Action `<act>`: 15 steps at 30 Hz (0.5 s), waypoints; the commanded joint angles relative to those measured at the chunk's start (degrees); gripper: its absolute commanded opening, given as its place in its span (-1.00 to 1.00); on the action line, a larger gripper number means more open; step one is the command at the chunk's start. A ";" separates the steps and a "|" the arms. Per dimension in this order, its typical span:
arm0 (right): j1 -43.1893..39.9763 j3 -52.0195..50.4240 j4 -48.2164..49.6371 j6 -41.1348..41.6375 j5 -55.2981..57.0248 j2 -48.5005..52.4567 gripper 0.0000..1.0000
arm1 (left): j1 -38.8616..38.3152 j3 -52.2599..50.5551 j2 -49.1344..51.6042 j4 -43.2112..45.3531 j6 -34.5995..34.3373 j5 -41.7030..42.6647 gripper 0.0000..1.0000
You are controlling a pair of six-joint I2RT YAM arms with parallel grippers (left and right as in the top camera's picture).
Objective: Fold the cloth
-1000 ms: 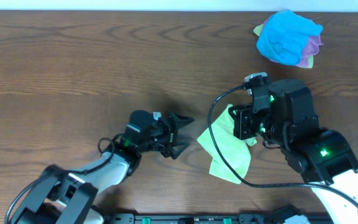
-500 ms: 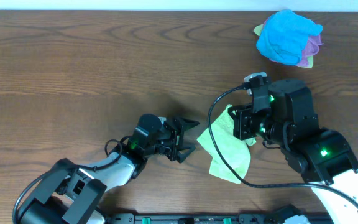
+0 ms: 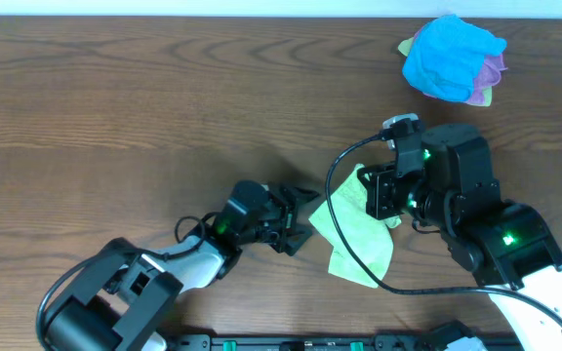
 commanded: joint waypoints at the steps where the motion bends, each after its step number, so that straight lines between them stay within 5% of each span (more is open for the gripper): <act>1: 0.57 0.72 0.11 -0.94 -0.70 -0.35 -0.98 | -0.76 2.84 1.01 0.22 -0.57 -0.90 0.66; 8: 0.57 0.72 -0.02 -0.92 -0.70 -0.35 -0.97 | -1.49 3.06 1.16 -1.75 -0.59 -1.75 0.34; 15: 0.57 0.72 -0.07 -0.96 -0.68 -0.35 -0.97 | -2.80 3.06 1.16 -1.07 -0.31 -1.01 0.56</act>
